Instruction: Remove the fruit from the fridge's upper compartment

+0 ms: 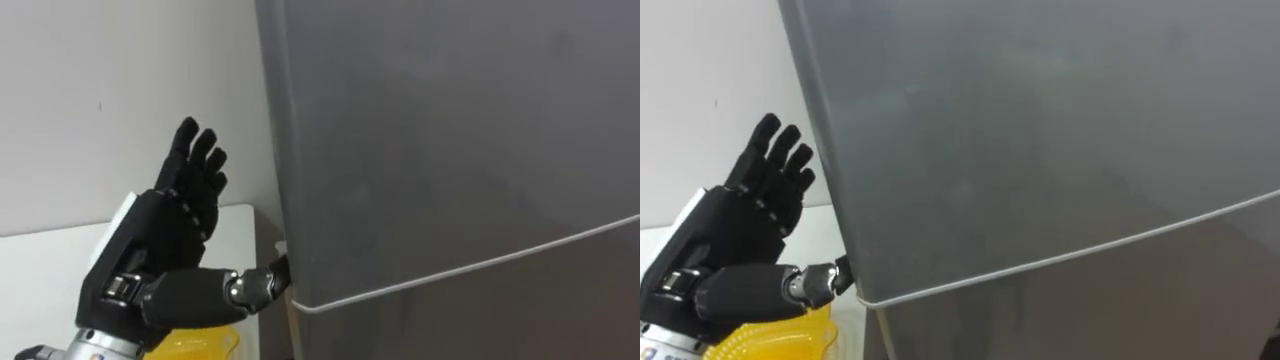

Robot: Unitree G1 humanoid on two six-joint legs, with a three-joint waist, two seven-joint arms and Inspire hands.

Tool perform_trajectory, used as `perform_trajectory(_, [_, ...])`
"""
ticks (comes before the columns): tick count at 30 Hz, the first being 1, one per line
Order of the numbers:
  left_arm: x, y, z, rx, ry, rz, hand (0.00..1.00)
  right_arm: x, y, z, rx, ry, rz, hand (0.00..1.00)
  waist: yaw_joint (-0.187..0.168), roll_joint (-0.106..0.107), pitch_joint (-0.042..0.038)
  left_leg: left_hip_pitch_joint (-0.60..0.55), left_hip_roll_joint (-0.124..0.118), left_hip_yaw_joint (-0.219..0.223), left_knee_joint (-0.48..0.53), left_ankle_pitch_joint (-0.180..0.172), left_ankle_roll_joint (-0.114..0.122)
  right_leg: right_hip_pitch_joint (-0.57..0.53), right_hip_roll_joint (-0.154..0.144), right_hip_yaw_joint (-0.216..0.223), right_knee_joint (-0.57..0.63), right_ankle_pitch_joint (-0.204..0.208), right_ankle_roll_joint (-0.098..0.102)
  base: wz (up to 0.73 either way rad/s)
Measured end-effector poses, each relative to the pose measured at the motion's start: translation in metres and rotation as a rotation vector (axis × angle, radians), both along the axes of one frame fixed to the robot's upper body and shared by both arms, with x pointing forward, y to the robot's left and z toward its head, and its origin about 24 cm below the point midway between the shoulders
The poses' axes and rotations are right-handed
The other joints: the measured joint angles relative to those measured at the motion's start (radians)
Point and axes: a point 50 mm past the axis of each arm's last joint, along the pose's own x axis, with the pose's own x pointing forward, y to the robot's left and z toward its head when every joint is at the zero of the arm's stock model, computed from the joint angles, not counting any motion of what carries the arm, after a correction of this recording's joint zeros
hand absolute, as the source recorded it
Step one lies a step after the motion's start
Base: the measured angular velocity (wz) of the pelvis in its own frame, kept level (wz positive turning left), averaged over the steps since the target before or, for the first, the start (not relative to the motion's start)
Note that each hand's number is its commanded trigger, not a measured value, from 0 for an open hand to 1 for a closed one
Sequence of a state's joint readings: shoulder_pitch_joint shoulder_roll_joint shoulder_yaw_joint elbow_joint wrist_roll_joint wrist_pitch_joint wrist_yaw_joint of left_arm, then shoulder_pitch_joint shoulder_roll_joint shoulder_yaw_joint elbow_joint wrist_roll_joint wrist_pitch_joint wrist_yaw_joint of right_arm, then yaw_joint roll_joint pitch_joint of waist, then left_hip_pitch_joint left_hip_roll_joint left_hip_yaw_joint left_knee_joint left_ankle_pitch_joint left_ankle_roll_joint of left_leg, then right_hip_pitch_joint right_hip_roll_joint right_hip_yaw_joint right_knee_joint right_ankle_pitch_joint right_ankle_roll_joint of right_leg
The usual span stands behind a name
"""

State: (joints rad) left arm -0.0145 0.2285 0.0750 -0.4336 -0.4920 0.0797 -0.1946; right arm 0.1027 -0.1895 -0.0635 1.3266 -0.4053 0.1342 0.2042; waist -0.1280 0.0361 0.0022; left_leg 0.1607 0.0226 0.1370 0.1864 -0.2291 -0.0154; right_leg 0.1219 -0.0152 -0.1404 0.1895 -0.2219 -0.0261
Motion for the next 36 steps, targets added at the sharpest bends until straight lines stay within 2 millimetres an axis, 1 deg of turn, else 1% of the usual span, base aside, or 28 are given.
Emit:
perform_trajectory(5, [-0.001, -0.003, 0.000, 0.012, 0.006, -0.083, 0.00, 0.000, -0.001, 0.000, -0.003, 0.009, -0.005, 0.00, -0.004, 0.001, 0.0018, -0.002, -0.003, 0.000, -0.002, 0.000, 0.000, -0.001, 0.000, 0.000, -0.001, 0.002, 0.003, 0.03])
perform_trajectory(11, [-0.003, -0.011, 0.000, -0.043, 0.017, -0.229, 0.00, 0.002, -0.004, 0.001, -0.016, 0.003, -0.004, 0.00, -0.006, 0.000, -0.0003, -0.016, -0.003, 0.000, 0.001, 0.000, 0.000, -0.010, 0.002, 0.000, -0.001, 0.004, 0.005, 0.02])
perform_trajectory(16, [-0.006, -0.025, 0.003, -0.045, -0.011, -0.408, 0.00, 0.004, -0.007, 0.002, -0.030, -0.005, -0.001, 0.00, -0.007, 0.010, -0.0017, -0.017, -0.004, 0.004, 0.001, 0.000, 0.000, -0.013, 0.002, 0.002, -0.001, 0.006, 0.005, -0.02])
perform_trajectory(20, [-0.010, -0.032, 0.005, -0.041, -0.021, -0.495, 0.00, 0.005, -0.010, 0.003, -0.035, -0.012, 0.002, 0.00, -0.007, 0.017, -0.0038, -0.014, -0.003, 0.014, 0.001, 0.000, 0.000, -0.012, 0.002, 0.006, 0.000, 0.006, 0.005, -0.05])
perform_trajectory(21, [-0.011, -0.034, 0.006, -0.037, -0.030, -0.512, 0.00, 0.007, -0.010, 0.003, -0.036, -0.016, 0.003, 0.00, -0.007, 0.018, -0.0044, -0.014, -0.002, 0.015, 0.001, 0.000, 0.000, -0.013, 0.002, 0.007, 0.000, 0.006, 0.005, -0.05])
perform_trajectory(22, [-0.012, -0.035, 0.006, -0.036, -0.034, -0.523, 0.00, 0.008, -0.010, 0.003, -0.037, -0.023, 0.005, 0.00, -0.007, 0.015, -0.0024, -0.014, -0.002, 0.016, 0.001, 0.000, 0.000, -0.014, 0.002, 0.008, 0.000, 0.006, 0.005, -0.05])
perform_trajectory(24, [-0.012, -0.036, 0.006, -0.034, -0.036, -0.537, 0.00, 0.010, -0.011, 0.004, -0.037, -0.029, 0.006, 0.00, -0.008, 0.018, -0.0045, -0.014, -0.001, 0.018, 0.001, 0.000, 0.000, -0.011, 0.001, 0.010, 0.001, 0.007, 0.004, -0.02])
perform_trajectory(25, [-0.013, -0.037, 0.007, -0.034, -0.039, -0.544, 0.00, 0.010, -0.011, 0.004, -0.036, -0.029, 0.006, 0.00, -0.009, 0.015, -0.0024, -0.014, 0.000, 0.020, 0.001, 0.000, 0.000, -0.010, 0.001, 0.010, 0.001, 0.007, 0.004, 0.00])
perform_trajectory(29, [-0.015, -0.040, 0.011, -0.028, -0.064, -0.567, 0.00, 0.010, -0.011, 0.004, -0.028, -0.023, 0.014, 0.00, -0.009, 0.014, -0.0023, -0.011, 0.001, 0.025, 0.003, 0.000, 0.000, -0.012, 0.001, 0.010, 0.001, 0.007, 0.004, 0.00])
perform_trajectory(36, [-0.016, -0.052, 0.016, -0.019, -0.091, -0.643, 0.00, 0.010, -0.011, 0.004, -0.019, -0.023, 0.003, 0.00, -0.009, 0.014, -0.0020, -0.009, 0.000, 0.028, 0.002, 0.000, 0.000, -0.012, 0.002, 0.016, 0.000, 0.007, 0.004, -0.02])
